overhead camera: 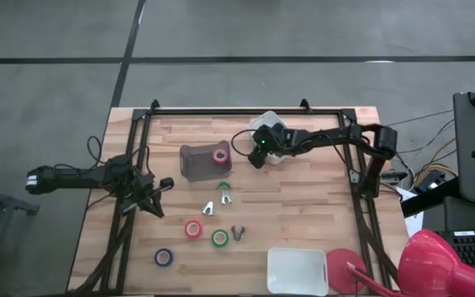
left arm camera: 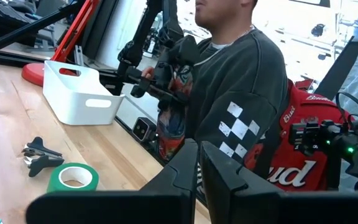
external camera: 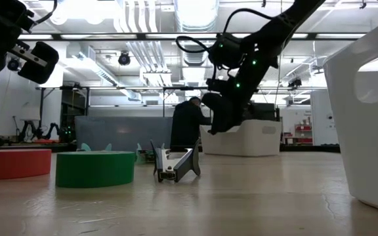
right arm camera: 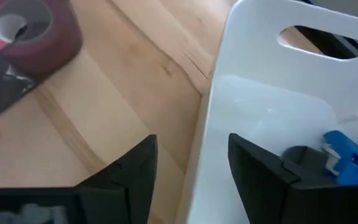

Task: Pick and place Stapler, Stapler remover, tape
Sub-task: Adjust the top white bin on the table

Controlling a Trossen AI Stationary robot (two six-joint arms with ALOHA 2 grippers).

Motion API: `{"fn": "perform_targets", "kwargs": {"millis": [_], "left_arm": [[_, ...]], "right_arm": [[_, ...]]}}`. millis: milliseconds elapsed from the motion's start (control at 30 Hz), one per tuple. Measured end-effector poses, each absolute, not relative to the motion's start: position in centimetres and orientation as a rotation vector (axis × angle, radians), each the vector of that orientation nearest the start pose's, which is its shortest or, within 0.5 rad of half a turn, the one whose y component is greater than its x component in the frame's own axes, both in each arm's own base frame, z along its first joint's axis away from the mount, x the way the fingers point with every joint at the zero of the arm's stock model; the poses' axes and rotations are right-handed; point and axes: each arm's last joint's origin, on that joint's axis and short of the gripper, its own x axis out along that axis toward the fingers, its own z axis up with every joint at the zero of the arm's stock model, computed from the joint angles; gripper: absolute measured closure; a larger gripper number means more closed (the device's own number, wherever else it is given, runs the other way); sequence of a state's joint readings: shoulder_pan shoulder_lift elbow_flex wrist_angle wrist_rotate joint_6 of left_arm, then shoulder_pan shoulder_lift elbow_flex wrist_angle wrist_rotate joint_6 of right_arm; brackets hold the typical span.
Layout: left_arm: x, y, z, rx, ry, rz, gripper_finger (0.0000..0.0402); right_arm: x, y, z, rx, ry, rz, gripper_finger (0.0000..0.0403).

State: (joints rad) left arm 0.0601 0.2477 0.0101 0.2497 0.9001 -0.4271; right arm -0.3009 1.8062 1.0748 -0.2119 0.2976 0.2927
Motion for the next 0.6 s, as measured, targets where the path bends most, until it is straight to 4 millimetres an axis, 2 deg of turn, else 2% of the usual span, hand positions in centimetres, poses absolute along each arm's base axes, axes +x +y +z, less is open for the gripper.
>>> {"fn": "perform_targets", "kwargs": {"millis": [167, 300, 433, 600], "left_arm": [[10.3, -1.7, 17.0, -0.396, 0.168, -0.829, 0.0378], [10.3, -1.7, 17.0, -0.396, 0.169, -0.829, 0.0378], [10.3, -1.7, 17.0, -0.396, 0.170, -0.829, 0.0378], [10.3, -1.7, 16.9, -0.399, 0.174, -0.828, 0.0378]], "right_arm": [[33.2, -12.6, 18.1, 0.235, 0.832, -0.754, 0.0222], [31.5, -14.0, 19.3, 0.259, 0.857, -0.805, 0.0229], [29.7, -15.7, 19.4, 0.325, 0.927, -0.852, 0.0235], [28.7, -17.6, 18.9, 0.412, 0.937, -0.832, 0.0247]]}}
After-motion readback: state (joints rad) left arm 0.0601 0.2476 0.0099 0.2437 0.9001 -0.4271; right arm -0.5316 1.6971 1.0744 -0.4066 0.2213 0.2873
